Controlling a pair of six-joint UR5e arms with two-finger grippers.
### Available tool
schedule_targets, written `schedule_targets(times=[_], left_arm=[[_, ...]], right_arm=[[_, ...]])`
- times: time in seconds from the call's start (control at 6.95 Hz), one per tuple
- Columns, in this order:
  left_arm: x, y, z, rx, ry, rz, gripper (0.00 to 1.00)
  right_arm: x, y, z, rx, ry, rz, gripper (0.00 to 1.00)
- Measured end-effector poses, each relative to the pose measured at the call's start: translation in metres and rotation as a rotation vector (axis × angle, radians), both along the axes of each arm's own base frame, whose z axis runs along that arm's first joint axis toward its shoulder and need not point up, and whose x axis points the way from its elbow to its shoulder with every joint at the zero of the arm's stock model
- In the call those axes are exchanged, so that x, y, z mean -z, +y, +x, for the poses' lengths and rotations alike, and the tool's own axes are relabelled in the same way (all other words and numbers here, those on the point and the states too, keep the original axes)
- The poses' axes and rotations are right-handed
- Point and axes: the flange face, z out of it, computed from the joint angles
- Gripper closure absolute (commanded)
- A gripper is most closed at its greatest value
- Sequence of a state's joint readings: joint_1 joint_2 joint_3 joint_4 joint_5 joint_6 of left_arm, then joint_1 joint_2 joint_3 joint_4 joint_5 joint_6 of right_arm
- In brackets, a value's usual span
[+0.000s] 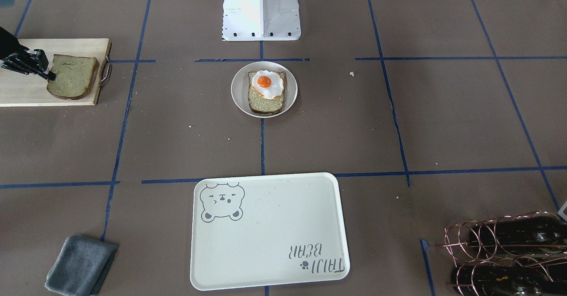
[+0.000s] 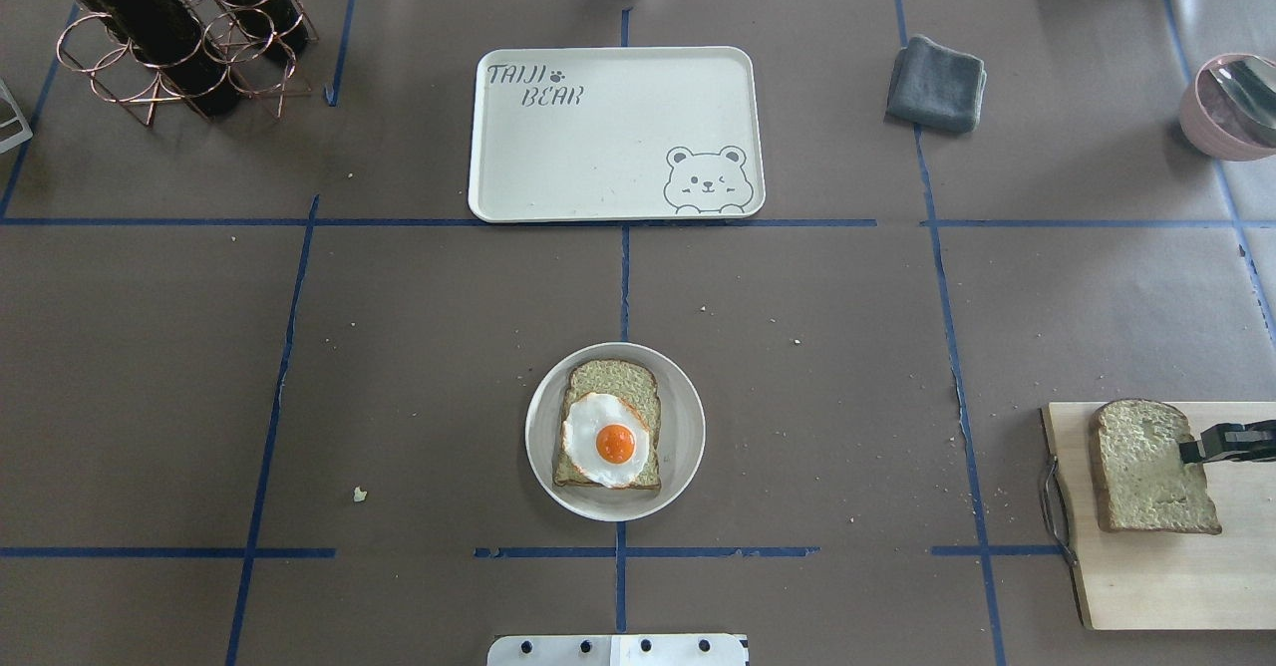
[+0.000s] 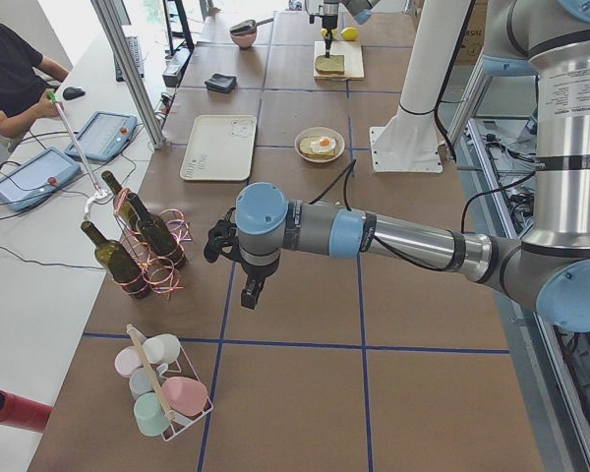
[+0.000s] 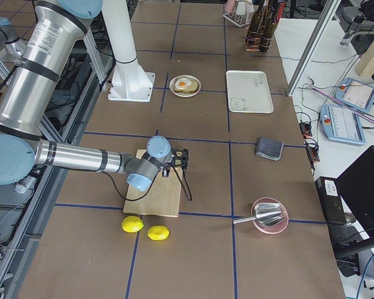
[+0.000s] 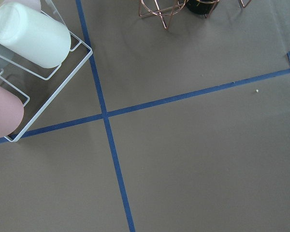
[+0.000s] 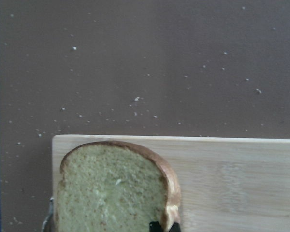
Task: Make sandwich and place on tray
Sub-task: 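Carry the bread slice with the right gripper over the egg on the plate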
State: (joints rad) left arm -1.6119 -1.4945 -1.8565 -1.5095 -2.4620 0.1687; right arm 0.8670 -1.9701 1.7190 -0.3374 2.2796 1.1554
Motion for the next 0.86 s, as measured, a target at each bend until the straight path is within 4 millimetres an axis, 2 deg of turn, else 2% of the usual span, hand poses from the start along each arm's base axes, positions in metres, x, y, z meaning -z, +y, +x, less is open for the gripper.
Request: schedule_targets(times=[0.14,0.29,0.43,0.58,0.86], left_arm=[[0.000,0.000,0.000,0.000,0.000,0.000,0.00],[0.000,0.000,0.000,0.000,0.001,0.001,0.00],[0.000,0.000,0.000,0.000,0.001,0.001,0.00],[0.000,0.000,0.000,0.000,0.002,0.000,0.00],[0.000,0.000,0.000,0.000,0.002,-0.001,0.00]], right_arm=[[0.028,-0.013,-0.013,-0.024,-0.086,-0.007,1.00],[0.065,-0.032,-0.036,-0.028,-0.175,-0.026,1.00],[0.104,-0.050,-0.070,-0.001,-0.250,-0.031,1.00],[0.143,-0.061,-0.114,0.045,-0.298,-0.023,1.00],[0.234,-0.075,-0.221,0.121,-0.314,-0.028,1.00]])
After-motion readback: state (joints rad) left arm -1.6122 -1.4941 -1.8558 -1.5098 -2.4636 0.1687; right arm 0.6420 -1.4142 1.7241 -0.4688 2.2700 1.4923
